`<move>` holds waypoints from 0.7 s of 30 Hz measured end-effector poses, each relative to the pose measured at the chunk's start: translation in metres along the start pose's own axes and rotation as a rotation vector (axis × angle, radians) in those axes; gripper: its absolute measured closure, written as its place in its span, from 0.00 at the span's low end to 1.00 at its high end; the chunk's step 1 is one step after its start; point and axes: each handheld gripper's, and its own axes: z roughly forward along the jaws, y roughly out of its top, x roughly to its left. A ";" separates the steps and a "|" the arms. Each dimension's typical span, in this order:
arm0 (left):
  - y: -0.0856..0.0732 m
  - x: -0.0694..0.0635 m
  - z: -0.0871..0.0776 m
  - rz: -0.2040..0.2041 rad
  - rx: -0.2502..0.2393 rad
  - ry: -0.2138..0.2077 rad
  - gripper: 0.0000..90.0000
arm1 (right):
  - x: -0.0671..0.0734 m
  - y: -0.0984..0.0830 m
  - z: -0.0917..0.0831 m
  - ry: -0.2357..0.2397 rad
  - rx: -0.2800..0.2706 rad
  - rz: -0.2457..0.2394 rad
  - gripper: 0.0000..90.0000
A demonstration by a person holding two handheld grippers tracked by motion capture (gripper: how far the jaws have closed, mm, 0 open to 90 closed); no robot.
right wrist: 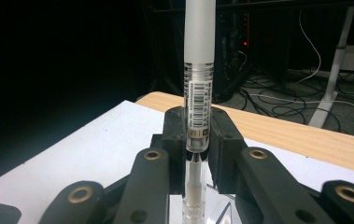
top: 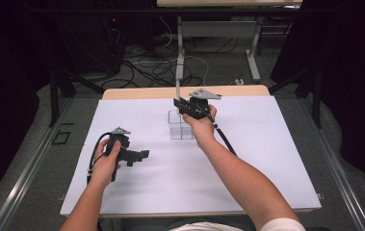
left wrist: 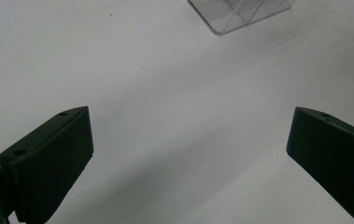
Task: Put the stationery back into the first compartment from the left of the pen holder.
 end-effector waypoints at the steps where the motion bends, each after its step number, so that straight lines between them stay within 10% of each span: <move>1: 0.000 0.000 0.000 0.000 0.000 0.000 0.01 | 0.001 -0.001 0.001 -0.001 0.001 -0.005 0.88; 21: -0.001 0.000 0.002 0.002 0.003 -0.006 0.01 | 0.008 -0.015 0.009 -0.012 0.121 -0.058 0.86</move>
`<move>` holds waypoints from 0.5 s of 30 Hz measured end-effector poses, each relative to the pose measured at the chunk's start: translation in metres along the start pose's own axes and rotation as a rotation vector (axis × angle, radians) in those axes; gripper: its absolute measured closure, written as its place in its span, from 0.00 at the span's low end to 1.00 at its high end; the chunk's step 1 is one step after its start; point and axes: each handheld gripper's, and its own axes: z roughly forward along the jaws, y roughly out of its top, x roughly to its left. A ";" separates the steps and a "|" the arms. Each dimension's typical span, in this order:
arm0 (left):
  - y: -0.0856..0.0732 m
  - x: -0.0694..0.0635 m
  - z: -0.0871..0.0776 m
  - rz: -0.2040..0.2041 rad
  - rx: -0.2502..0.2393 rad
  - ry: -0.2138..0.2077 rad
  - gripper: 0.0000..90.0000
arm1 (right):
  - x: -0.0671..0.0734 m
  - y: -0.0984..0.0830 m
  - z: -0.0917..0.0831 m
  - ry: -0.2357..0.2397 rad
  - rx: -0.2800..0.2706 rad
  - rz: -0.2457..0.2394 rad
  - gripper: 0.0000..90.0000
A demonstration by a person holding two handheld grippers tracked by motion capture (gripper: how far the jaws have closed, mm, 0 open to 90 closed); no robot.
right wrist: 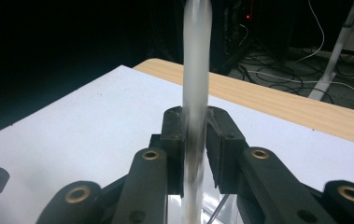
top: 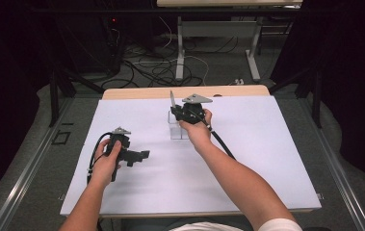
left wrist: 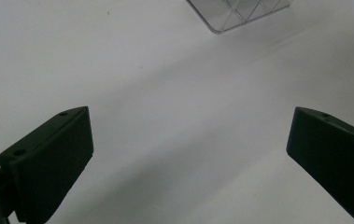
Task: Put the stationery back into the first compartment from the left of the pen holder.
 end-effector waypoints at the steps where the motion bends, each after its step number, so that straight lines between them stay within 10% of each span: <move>1: 0.000 0.000 0.000 0.000 0.001 0.000 0.01 | 0.000 0.000 -0.001 0.000 -0.001 -0.001 0.86; 15: -0.001 0.000 0.000 -0.011 0.002 0.002 0.01 | -0.002 0.004 -0.019 0.039 0.002 0.016 0.54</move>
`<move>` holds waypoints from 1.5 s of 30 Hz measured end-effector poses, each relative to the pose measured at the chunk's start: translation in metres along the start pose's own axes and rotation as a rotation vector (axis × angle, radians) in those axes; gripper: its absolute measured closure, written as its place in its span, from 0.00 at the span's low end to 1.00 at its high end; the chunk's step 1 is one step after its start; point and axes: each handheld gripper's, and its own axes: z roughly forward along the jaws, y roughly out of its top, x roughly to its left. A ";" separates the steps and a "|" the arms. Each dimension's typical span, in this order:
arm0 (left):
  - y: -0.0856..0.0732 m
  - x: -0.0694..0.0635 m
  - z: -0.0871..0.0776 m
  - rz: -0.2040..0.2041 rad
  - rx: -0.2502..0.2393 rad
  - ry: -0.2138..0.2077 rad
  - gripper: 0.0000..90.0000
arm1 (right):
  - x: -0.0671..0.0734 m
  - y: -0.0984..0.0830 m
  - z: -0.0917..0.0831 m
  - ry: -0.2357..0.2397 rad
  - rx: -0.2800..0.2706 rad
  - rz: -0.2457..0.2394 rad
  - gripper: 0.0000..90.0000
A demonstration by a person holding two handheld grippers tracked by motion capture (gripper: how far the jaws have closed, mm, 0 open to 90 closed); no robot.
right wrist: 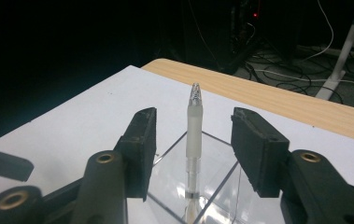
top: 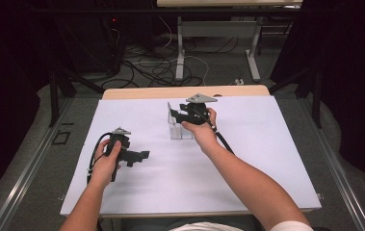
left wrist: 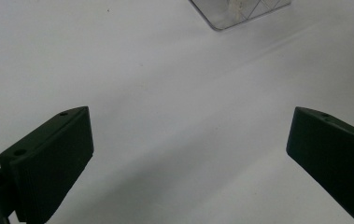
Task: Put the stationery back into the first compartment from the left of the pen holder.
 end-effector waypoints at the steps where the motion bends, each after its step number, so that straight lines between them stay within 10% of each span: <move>1: 0.000 0.000 0.000 -0.001 0.000 0.001 0.01 | 0.000 -0.001 -0.002 0.014 0.005 0.005 0.52; 9: 0.000 0.001 0.001 0.006 0.007 -0.001 0.01 | -0.004 -0.009 -0.021 0.026 0.002 0.021 0.37; 16: -0.001 0.000 0.001 0.005 0.011 0.001 0.01 | -0.010 -0.028 -0.046 0.067 0.082 -0.076 0.17; 26: -0.003 0.001 0.004 0.001 0.012 0.004 0.01 | -0.024 -0.050 -0.085 0.064 0.105 -0.042 0.09; 45: -0.003 0.006 0.003 -0.019 0.001 0.036 0.01 | -0.065 -0.086 -0.131 -0.185 0.193 0.047 0.00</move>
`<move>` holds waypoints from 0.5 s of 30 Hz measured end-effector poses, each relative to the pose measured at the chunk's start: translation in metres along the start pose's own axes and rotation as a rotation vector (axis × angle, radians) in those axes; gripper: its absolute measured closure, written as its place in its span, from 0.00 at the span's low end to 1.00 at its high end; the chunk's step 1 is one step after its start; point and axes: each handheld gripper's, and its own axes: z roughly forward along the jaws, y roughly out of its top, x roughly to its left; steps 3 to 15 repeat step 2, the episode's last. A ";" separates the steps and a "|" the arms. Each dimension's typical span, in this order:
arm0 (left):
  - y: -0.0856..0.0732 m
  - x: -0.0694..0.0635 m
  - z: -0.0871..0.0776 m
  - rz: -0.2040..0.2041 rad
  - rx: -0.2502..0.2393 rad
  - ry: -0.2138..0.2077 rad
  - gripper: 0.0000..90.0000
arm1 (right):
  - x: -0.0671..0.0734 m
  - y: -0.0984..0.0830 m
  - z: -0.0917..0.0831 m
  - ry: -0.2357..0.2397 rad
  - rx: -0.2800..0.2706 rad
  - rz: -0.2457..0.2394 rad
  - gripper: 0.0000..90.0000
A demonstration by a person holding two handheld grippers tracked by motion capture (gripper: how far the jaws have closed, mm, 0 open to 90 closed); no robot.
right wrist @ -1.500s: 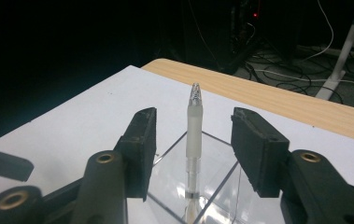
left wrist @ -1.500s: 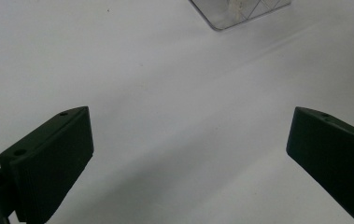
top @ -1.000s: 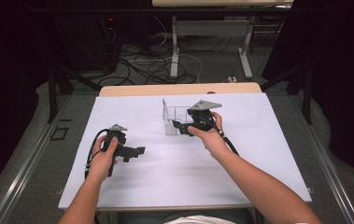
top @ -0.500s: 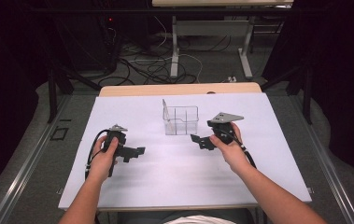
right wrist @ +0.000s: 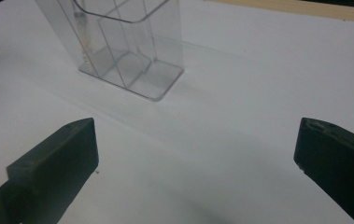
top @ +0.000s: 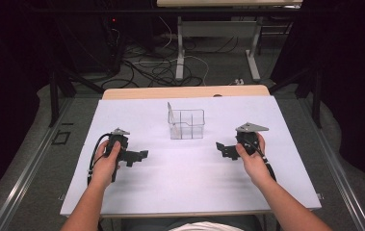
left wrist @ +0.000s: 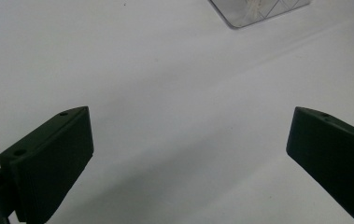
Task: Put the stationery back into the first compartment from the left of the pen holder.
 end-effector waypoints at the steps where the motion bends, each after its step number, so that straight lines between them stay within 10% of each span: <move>1: 0.000 0.001 0.000 -0.001 0.000 0.001 0.01 | -0.002 -0.001 0.000 -0.011 0.005 0.002 0.00; 15: 0.000 0.001 0.001 -0.005 -0.001 0.004 0.01 | -0.004 -0.002 0.000 -0.021 0.012 -0.002 0.00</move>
